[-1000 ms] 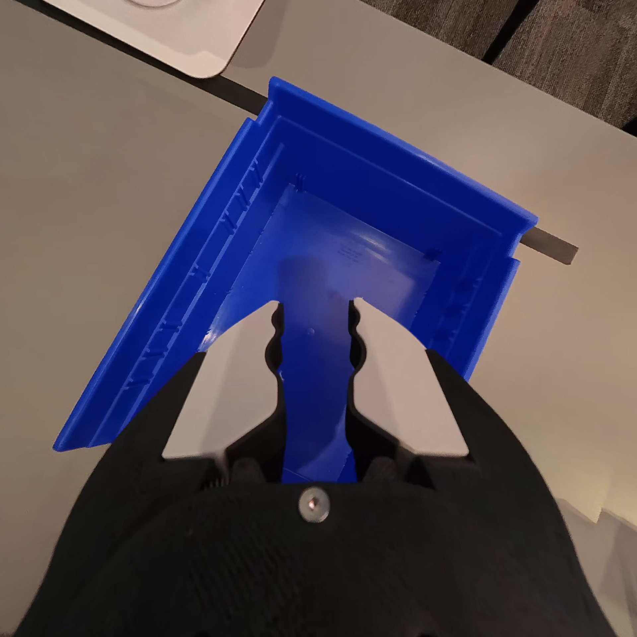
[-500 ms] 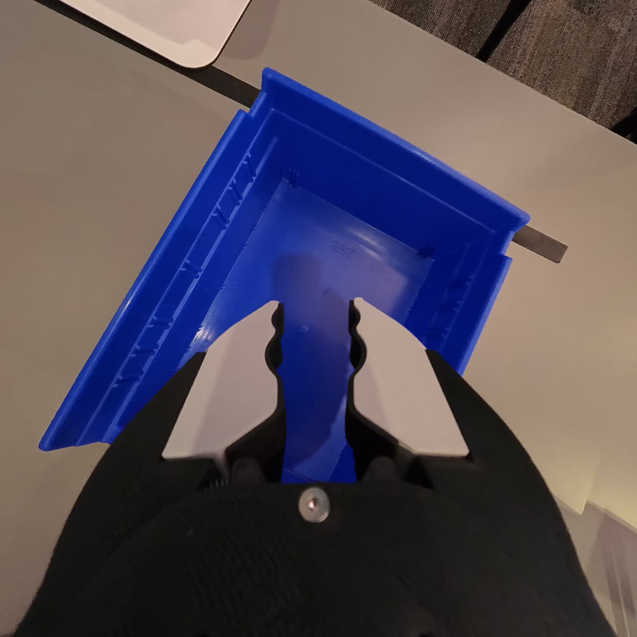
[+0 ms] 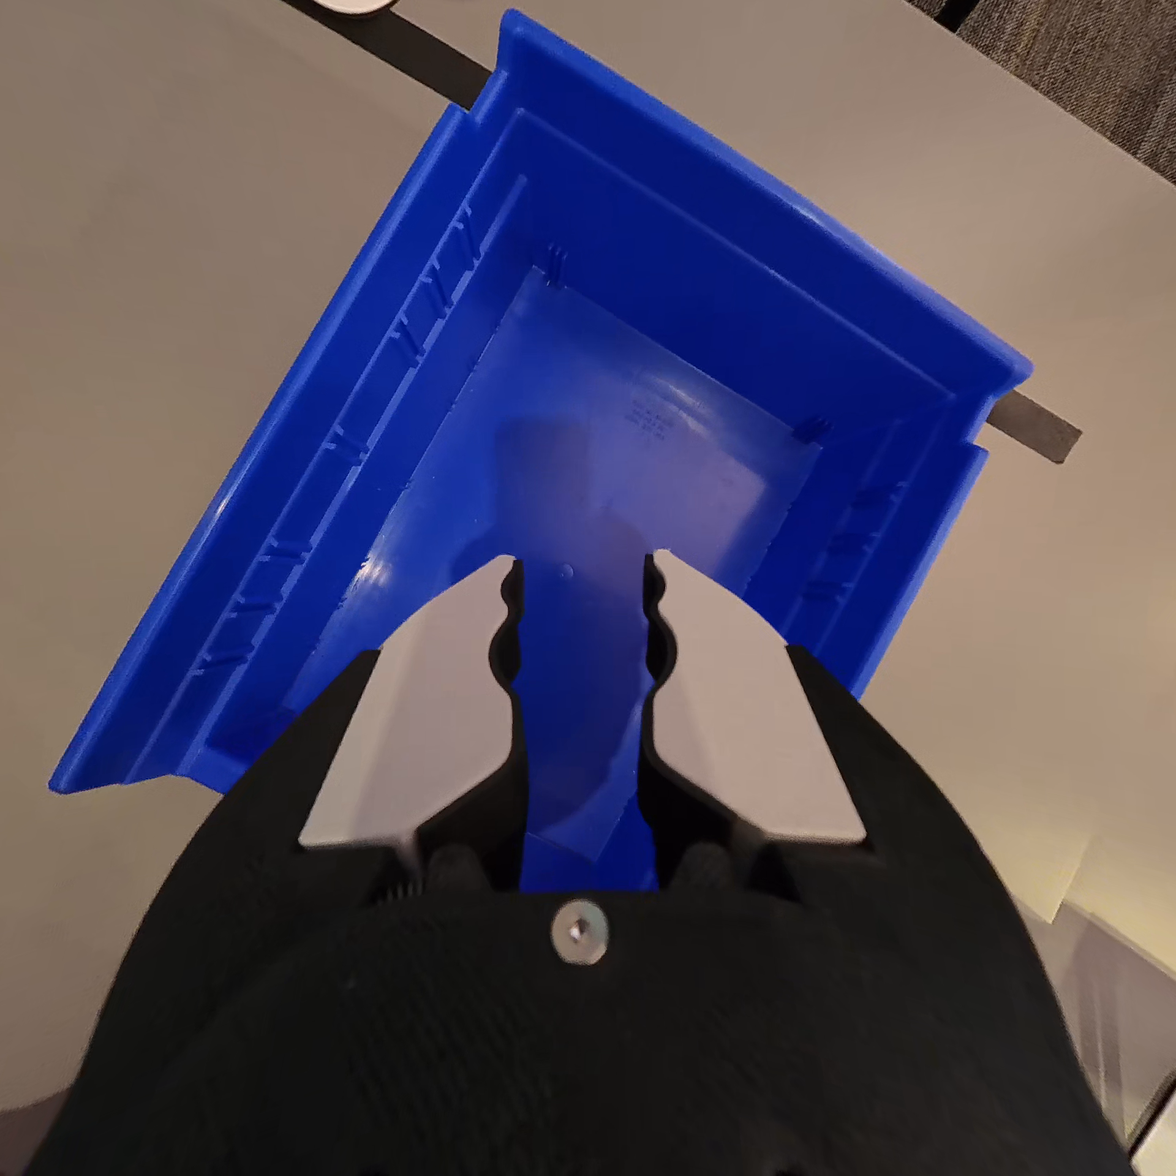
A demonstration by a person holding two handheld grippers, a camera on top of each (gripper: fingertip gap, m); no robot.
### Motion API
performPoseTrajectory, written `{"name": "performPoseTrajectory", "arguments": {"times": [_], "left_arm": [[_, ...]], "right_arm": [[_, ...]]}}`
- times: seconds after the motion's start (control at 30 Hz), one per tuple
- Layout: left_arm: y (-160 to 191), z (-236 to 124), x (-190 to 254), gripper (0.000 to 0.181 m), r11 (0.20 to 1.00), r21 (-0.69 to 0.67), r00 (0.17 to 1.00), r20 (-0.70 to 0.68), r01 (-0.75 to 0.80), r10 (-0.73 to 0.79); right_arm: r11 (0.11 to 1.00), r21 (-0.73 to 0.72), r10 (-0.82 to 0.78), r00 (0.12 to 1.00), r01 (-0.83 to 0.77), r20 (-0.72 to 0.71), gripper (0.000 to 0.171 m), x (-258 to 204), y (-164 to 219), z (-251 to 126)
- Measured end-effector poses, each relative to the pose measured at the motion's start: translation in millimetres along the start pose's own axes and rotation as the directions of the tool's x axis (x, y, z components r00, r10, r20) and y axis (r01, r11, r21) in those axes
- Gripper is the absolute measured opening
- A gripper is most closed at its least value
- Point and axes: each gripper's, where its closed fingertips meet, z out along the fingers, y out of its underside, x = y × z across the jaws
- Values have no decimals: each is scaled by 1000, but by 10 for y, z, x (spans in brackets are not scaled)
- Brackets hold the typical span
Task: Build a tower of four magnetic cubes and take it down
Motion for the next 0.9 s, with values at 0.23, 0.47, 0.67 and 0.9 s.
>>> {"name": "performPoseTrajectory", "arguments": {"times": [0.23, 0.47, 0.67, 0.9], "left_arm": [[214, 456, 77, 64, 973, -230, 993, -102, 36, -61], [422, 728, 147, 63, 927, -375, 986, -141, 28, -86], [466, 771, 90, 50, 915, -403, 990, -122, 18, -73], [468, 705, -33, 50, 921, -390, 998, -59, -13, -11]], "right_arm": [[1000, -3, 5, 1000, -5, -5, 38, 25, 33, -39], [999, -41, 3, 1000, -3, -6, 38, 44, 108, -2], [998, -67, -22, 1000, 22, 3, 38, -1, 120, 48], [997, -77, -27, 1000, 28, 13, 38, -31, 125, 82]]}}
